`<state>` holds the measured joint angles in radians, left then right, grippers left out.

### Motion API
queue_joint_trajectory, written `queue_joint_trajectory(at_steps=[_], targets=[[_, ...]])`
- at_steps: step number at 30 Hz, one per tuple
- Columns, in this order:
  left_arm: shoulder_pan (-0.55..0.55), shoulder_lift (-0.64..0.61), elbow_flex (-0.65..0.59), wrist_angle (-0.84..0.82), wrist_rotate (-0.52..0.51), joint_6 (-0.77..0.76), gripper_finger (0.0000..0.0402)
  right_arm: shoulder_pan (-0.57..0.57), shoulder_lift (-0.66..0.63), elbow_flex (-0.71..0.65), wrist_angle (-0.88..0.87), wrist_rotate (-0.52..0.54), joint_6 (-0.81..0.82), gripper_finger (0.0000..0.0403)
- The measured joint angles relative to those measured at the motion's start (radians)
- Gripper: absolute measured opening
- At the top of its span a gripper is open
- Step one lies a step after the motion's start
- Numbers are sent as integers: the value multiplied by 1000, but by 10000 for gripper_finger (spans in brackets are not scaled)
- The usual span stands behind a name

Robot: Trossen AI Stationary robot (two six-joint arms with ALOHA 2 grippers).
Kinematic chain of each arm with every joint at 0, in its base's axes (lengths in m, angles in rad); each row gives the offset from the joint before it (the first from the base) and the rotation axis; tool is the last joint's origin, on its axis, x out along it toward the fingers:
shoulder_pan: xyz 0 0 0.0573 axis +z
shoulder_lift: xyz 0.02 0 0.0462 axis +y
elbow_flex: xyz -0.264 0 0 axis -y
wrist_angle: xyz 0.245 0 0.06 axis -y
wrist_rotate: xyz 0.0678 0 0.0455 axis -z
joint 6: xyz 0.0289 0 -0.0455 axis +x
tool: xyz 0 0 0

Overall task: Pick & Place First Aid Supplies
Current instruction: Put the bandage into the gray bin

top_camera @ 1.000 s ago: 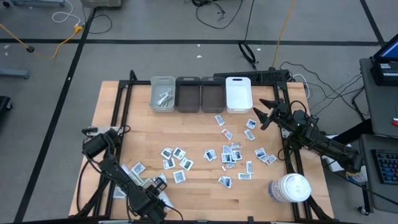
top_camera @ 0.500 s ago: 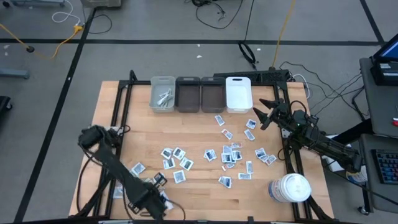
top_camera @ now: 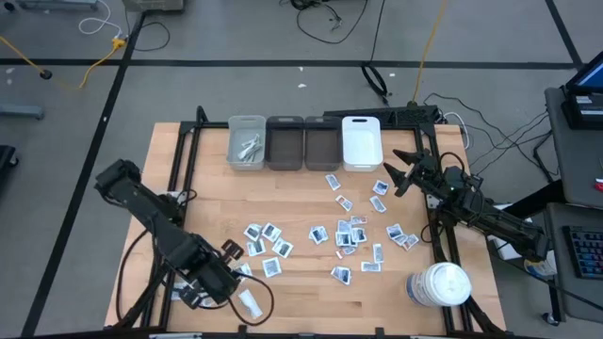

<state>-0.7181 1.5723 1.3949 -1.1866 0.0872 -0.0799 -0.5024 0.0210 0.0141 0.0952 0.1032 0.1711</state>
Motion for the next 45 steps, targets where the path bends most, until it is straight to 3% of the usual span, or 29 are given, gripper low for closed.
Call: queue_joint_trajectory(at_steps=[4,9,17,34,39,45], targets=[[35,-8,0,1,-10,-36,7,0,0,0,0,0,0,297],[167,-8,0,2,-14,-29,3,0,0,0,0,0,0,297],[492,-8,0,1,-16,29,4,0,0,0,0,0,0,297],[1293,-10,1,21,-24,201,2,0,0,0,0,0,0,297],[1461,-10,1,42,-82,225,2,0,0,0,0,0,0,297],[1565,-10,1,116,-97,216,2,0,0,0,0,0,0,297]])
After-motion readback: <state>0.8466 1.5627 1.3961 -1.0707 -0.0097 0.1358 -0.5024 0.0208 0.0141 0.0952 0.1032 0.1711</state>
